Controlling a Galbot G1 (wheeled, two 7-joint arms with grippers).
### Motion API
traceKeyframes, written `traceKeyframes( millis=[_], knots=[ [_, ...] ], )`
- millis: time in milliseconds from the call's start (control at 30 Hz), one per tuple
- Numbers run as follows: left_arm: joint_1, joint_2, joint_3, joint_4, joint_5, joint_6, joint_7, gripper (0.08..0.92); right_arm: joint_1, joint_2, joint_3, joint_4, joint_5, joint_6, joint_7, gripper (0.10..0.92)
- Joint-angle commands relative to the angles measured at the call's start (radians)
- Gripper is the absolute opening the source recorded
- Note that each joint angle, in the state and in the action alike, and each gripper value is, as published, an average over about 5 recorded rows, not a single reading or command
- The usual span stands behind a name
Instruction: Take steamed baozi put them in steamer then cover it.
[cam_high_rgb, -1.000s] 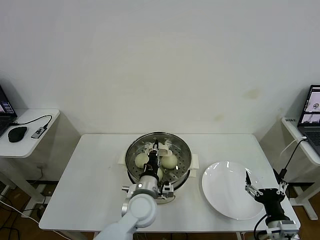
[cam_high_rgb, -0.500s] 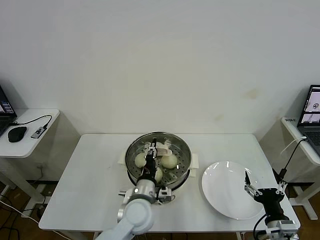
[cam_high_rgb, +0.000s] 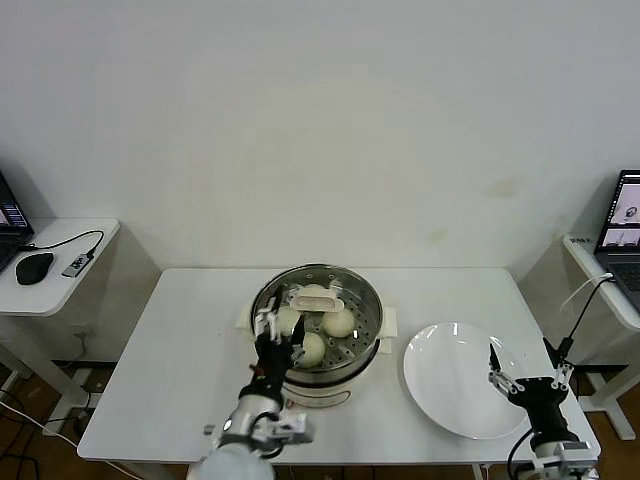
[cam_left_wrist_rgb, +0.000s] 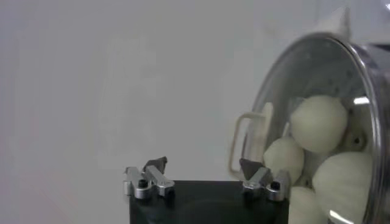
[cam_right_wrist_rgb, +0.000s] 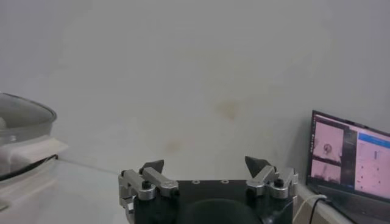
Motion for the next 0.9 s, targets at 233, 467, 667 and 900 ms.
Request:
traceKeyframes(
  millis=[233, 467, 667, 900],
  knots=[
    [0.528, -0.058, -0.501, -0.037, -1.199, -0.589, -0.231, 0.823, -0.018, -0.028, -0.062, -0.062, 0.115, 0.07, -0.036, 0.823],
    [0.617, -0.087, -0.496, 0.022, -1.25, -0.702, -0.231, 0.823, -0.056, -0.042, -0.086, -0.091, 0.127, 0.084, -0.057, 0.823],
    [0.625, -0.08, -0.504, 0.073, -1.282, -0.742, -0.232, 0.823, -0.06, -0.042, -0.094, -0.108, 0.099, 0.088, -0.064, 0.823],
    [0.61, -0.087, -0.499, 0.114, -1.282, -0.712, -0.216, 0.823, -0.064, -0.035, -0.12, -0.118, 0.046, 0.089, -0.073, 0.823]
  ],
)
